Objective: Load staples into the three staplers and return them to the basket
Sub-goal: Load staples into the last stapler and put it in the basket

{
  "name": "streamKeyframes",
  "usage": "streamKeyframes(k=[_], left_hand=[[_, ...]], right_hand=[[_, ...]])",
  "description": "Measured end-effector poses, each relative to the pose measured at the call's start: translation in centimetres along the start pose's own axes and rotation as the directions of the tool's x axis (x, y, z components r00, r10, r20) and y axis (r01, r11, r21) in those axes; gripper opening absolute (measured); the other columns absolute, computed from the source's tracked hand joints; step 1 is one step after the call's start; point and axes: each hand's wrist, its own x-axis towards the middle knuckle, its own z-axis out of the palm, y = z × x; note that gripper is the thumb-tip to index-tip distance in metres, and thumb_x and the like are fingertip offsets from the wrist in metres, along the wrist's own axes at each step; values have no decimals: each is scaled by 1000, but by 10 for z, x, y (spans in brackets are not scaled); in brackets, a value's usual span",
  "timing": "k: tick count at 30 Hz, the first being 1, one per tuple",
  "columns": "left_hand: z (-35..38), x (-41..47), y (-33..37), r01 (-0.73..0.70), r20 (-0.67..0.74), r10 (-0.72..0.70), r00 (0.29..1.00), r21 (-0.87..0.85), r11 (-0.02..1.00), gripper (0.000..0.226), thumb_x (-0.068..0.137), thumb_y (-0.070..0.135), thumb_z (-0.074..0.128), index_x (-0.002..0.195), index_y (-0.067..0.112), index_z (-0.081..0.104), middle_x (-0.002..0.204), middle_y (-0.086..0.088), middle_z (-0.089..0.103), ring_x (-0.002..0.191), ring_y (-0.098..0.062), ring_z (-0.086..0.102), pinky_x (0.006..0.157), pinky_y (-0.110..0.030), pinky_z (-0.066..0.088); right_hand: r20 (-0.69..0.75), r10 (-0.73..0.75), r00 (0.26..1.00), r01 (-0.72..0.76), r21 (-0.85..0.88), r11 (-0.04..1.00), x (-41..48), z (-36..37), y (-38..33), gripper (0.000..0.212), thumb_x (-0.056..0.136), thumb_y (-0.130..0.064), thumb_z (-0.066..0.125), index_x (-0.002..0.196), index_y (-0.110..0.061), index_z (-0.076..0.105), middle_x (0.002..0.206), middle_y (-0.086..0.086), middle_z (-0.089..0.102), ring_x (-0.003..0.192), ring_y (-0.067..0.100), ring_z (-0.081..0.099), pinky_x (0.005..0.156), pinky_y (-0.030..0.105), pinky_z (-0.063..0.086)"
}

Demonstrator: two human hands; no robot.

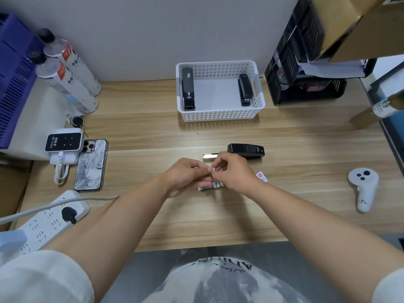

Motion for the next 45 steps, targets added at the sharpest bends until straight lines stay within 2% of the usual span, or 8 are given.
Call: streamKeyframes(k=[4,9,18,21,25,32,37,45], left_hand=[[-1,1,2,0,11,0,1000,-20,1000,16,94,13,71,101,-1,70,89,-17,76,81,-16,76,74,-25,62],[-5,2,4,-17,17,18,1000,-32,999,11,91,15,74,96,5,74,86,-12,76,81,-16,75,78,-27,62],[-13,4,4,-37,-52,35,998,-43,998,11,94,12,70,96,2,74,95,-17,78,87,-19,77,73,-24,61],[-18,4,-1,-47,-145,43,989,-27,999,13,94,10,69,98,-2,71,95,-18,78,91,-23,78,75,-26,63],[-25,3,-10,-54,-203,51,978,-8,999,12,95,8,67,101,-3,71,90,-15,77,83,-18,77,69,-23,61],[-32,2,-19,-61,-212,60,976,1,998,14,96,6,66,104,-5,69,91,-14,73,79,-15,73,70,-20,60],[-33,0,-23,-60,-189,61,980,11,998,12,98,2,61,106,-7,66,94,-16,69,78,-14,72,68,-18,58],[-30,-3,-24,-41,-171,40,984,-4,999,10,97,1,63,106,-3,63,105,-20,72,93,-22,72,74,-19,60]], right_hand=[[8,-20,1000,20,-79,997,5,-5,-3,8,75,-11,74,78,-16,68,73,-7,69,65,3,62,55,10,45],[-10,-51,999,51,-40,998,7,-5,-4,8,75,-12,76,77,-15,68,68,-10,67,60,-4,60,57,7,44],[-17,-34,999,33,-10,999,6,6,4,16,76,-22,76,81,-31,65,74,-10,68,64,5,61,62,19,50],[10,-12,1000,14,-175,984,0,14,17,12,76,-20,72,82,-28,65,73,-12,65,68,6,61,70,28,53],[67,4,998,23,-394,919,-8,28,28,11,77,-21,68,84,-28,63,84,-10,61,83,15,62,75,34,52],[47,-182,982,176,-565,806,-5,46,31,16,82,-19,65,97,-20,62,95,-1,58,90,26,58,76,34,37],[18,-187,982,165,-557,814,-3,51,31,9,86,-20,64,94,-18,64,94,1,60,91,27,59,80,35,38],[37,-147,988,145,-530,836,-3,50,29,6,84,-18,65,87,-19,60,88,-1,60,86,26,59,82,36,43]])
